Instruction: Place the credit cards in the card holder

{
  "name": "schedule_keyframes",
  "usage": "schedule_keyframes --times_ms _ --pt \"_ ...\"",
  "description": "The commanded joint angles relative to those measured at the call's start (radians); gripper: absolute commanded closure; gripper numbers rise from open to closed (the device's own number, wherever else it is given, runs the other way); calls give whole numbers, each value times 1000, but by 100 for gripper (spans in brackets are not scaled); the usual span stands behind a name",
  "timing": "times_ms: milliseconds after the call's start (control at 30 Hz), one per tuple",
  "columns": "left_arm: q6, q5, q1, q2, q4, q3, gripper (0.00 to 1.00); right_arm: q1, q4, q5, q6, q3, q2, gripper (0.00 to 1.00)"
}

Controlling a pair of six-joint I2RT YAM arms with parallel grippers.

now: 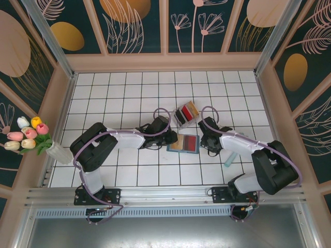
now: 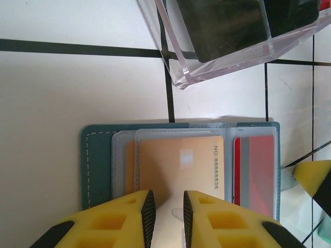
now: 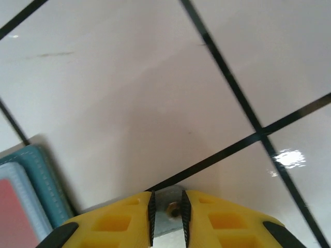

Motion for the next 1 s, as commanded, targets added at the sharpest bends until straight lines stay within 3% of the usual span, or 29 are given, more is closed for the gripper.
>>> schedule_keyframes --times_ms 0,267,533,800,967 --pt "-2 -33 -2 48 -114 -29 73 -13 -100 44 39 -46 -12 76" --pt "0 -37 -2 37 -113 -32 73 -63 -109 95 -7 -6 -75 74" --pt "27 -22 -2 -45 -86 10 67 -96 57 -95 -359 136 -160 67" --pt "10 -114 42 -170 -132 25 59 -40 125 -242 -602 309 -29 66" --pt "-25 -92 134 -205 -86 -26 56 56 61 -115 -673 469 164 66"
